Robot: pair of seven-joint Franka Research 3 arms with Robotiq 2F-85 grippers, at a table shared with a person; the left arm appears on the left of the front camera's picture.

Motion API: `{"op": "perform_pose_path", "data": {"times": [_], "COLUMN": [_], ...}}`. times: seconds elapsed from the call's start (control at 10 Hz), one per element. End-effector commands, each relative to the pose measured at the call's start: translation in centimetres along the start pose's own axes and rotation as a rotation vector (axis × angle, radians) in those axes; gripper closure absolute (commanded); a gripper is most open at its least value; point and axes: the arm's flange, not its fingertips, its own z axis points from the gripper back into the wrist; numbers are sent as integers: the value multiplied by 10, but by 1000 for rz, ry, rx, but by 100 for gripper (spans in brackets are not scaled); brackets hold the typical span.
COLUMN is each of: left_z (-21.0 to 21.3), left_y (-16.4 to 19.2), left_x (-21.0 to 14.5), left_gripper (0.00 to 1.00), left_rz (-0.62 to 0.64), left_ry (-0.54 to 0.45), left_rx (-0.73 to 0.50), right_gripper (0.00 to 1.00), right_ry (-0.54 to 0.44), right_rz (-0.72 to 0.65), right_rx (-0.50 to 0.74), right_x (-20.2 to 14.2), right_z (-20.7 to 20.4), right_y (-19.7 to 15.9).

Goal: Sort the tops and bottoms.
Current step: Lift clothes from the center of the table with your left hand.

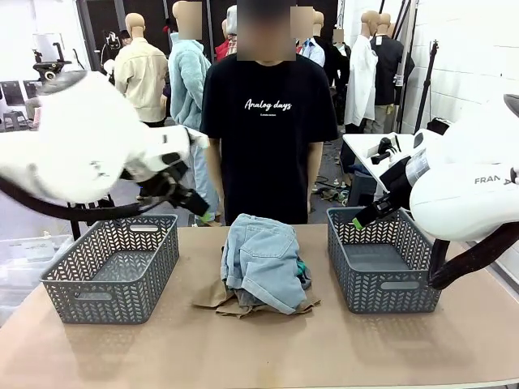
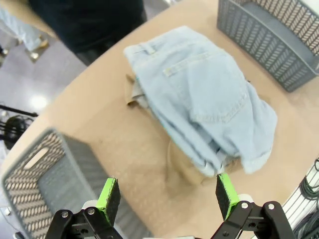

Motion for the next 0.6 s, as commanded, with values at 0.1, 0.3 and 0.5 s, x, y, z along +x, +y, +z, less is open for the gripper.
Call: {"op": "perform_pose_path", "data": {"times": [0.1, 0.3, 0.5], "left_z": [-72, -100, -91], "left_y": [2, 10, -1], "left_x": [66, 75, 54], "left_gripper": [0, 0, 0], "left_rz": [-28, -3, -29], "left_ry": [159, 229, 148], "left_rx": [-35, -18, -60], "right_gripper": [0, 0, 0], "right_ry": [-8, -8, -8], "right_rz": [-4, -4, -4], "right_rx": [-4, -4, -4], "right_x": [0, 0, 0], "right_z": [-3, -3, -3], "right_y": [-1, -1, -1]}}
